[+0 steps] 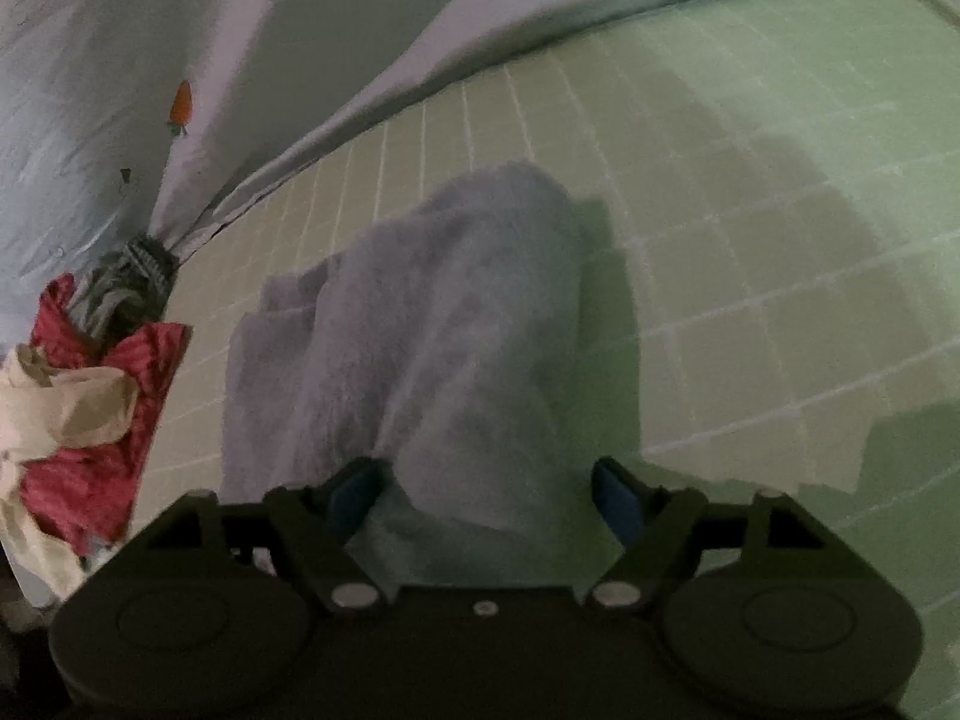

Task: Fold clothes
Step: 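Grasp the folded sweatpants with both grippers and lift them, then carry the sweatpants onto the white cloth stack and open both grippers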

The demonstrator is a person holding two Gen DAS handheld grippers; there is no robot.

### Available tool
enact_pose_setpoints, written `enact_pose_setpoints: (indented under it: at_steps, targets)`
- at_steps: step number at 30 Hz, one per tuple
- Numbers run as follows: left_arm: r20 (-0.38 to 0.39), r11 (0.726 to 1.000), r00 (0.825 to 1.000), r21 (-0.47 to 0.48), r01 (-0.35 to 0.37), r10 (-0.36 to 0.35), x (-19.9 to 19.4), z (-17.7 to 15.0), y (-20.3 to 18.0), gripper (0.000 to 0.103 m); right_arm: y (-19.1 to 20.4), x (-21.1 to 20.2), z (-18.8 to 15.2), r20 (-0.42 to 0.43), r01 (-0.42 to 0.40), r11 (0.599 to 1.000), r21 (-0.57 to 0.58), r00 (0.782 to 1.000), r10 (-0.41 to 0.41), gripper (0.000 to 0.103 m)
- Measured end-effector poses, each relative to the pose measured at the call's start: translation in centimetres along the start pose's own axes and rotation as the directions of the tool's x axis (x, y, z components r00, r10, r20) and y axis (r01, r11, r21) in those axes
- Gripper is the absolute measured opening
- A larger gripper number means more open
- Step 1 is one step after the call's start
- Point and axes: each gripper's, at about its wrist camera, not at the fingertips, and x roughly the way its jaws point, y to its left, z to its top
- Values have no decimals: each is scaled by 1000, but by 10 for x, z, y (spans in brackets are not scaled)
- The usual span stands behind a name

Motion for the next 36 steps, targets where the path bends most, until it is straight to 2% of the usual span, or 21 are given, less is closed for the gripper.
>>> enact_pose_setpoints:
  at_steps: [1, 3, 4, 6, 9, 12, 18, 23, 26, 31, 33, 34, 36]
  targets:
    - [1, 1000, 1000, -21, 11, -11, -2, 0, 0, 21, 3, 1, 0, 1, -22, 1000, -8, 1000, 22, 38]
    - [5, 997, 999, -63, 33, -33, -6, -1, 0, 19, 16, -6, -4, 28, -13, 997, -76, 999, 15, 23]
    - [8, 996, 999, -81, 45, -45, -8, -1, -1, 18, 23, -12, -6, 49, 5, 992, -128, 999, 2, 20]
    - [31, 994, 995, -59, 93, -91, -22, -1, -18, 18, 32, -33, -13, 117, 34, 974, -222, 993, -8, 19]
    - [79, 988, 985, 28, 154, -156, -43, -5, -67, 18, 36, -74, -21, 214, 83, 939, -335, 977, -10, 19]
    - [120, 972, 969, 117, 202, -216, -60, -10, -120, 18, 19, -115, -17, 292, 124, 927, -353, 956, -17, 19]
    - [136, 922, 928, 230, 310, -346, -67, -17, -229, 18, -62, -198, 10, 409, 152, 950, -272, 912, -29, 19]
    - [146, 872, 896, 339, 354, -420, -59, -29, -341, 18, -144, -258, 42, 488, 205, 944, -259, 871, -55, 19]
    - [142, 850, 879, 363, 381, -455, -44, -33, -405, 18, -193, -287, 69, 518, 239, 931, -277, 853, -65, 19]
    - [141, 829, 865, 394, 398, -482, -6, -29, -505, 18, -268, -315, 128, 553, 324, 891, -319, 827, -102, 19]
    - [159, 826, 864, 415, 381, -478, 13, -24, -541, 18, -294, -318, 156, 561, 355, 870, -341, 820, -115, 19]
    - [167, 825, 864, 425, 372, -475, 22, -21, -559, 19, -306, -319, 169, 564, 363, 863, -350, 818, -115, 19]
    - [165, 833, 879, 435, 342, -447, 53, -12, -581, 19, -330, -314, 197, 571, 383, 850, -363, 812, -122, 20]
